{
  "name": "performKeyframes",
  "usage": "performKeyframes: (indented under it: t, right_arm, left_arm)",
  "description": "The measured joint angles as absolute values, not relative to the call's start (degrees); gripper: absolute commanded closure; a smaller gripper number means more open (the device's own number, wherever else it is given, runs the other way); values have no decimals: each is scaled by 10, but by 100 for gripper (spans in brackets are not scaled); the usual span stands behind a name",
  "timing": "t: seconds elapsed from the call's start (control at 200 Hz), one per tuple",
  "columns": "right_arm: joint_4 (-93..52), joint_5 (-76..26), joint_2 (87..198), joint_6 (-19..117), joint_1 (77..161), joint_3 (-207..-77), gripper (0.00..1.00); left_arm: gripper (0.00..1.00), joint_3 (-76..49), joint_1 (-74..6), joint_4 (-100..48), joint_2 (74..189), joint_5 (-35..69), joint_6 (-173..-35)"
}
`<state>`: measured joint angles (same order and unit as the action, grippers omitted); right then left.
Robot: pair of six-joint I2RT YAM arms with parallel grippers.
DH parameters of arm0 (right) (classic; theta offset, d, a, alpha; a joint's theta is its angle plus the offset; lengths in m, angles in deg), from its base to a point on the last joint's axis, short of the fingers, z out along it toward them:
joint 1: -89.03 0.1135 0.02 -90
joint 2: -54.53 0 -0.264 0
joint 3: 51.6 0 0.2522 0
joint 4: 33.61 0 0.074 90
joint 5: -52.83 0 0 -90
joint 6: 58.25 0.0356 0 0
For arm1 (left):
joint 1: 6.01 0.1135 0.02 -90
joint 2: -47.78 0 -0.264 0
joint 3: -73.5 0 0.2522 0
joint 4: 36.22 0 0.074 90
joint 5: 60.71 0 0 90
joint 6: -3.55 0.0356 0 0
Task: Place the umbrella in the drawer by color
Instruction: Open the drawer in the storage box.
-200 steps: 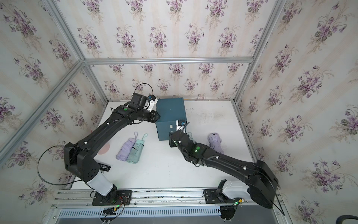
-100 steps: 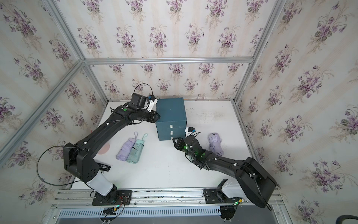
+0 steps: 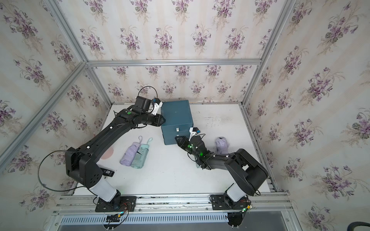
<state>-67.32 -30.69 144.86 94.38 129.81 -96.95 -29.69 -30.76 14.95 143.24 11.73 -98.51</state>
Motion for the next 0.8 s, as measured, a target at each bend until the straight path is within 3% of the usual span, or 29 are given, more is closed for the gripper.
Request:
performKeyframes:
  t: [0.1, 0.605, 0.799]
  right_arm:
    - [-676, -303, 1451, 945, 1298, -971, 68]
    - [-705, -360, 1472, 967, 1298, -963, 69]
    - [-711, -364, 1485, 965, 1297, -979, 80]
  left_arm:
    - [63, -297, -307, 151, 1432, 115, -985]
    - [63, -293, -306, 153, 1427, 109, -985]
    - [63, -292, -306, 153, 1427, 107, -985]
